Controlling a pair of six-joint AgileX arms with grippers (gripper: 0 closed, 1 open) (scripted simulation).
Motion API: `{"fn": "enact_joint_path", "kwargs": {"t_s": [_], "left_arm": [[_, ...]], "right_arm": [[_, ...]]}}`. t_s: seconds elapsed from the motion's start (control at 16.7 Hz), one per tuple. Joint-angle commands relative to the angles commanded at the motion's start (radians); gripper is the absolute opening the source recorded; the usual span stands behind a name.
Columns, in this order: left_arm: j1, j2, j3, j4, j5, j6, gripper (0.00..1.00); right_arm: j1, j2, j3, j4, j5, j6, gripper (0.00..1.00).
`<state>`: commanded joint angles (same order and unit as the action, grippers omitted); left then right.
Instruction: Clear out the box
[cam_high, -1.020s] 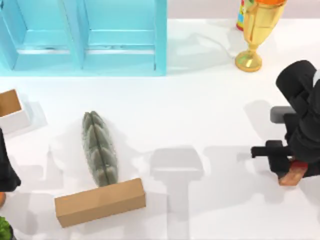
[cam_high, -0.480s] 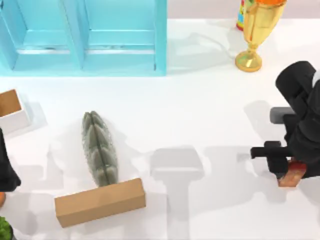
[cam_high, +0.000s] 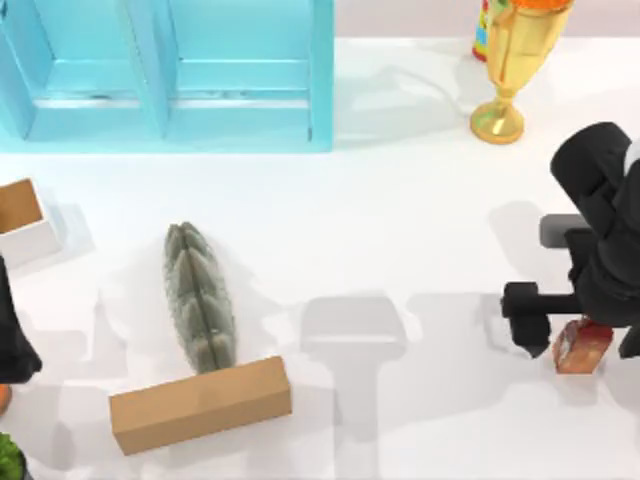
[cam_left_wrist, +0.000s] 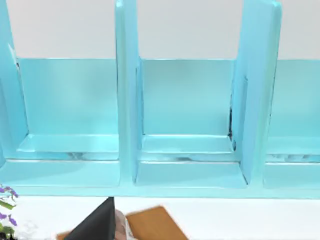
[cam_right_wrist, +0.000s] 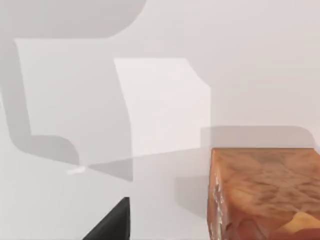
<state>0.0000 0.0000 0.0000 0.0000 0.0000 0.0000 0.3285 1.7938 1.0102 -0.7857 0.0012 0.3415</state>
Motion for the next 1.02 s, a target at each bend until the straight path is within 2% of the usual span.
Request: {"fn": "enact_joint_path", "kwargs": {"t_s": [0.42,1.02], "left_arm": [[0.000,0.000,0.000,0.000,0.000,0.000,1.00],[0.000,0.000,0.000,0.000,0.000,0.000,1.00]], "right_arm": [[0.000,-0.005,0.014,-0.015,0.000,0.001,1.00],[-0.002,-0.095,0.178,-0.288,0.000,-0.002,1.00]]}}
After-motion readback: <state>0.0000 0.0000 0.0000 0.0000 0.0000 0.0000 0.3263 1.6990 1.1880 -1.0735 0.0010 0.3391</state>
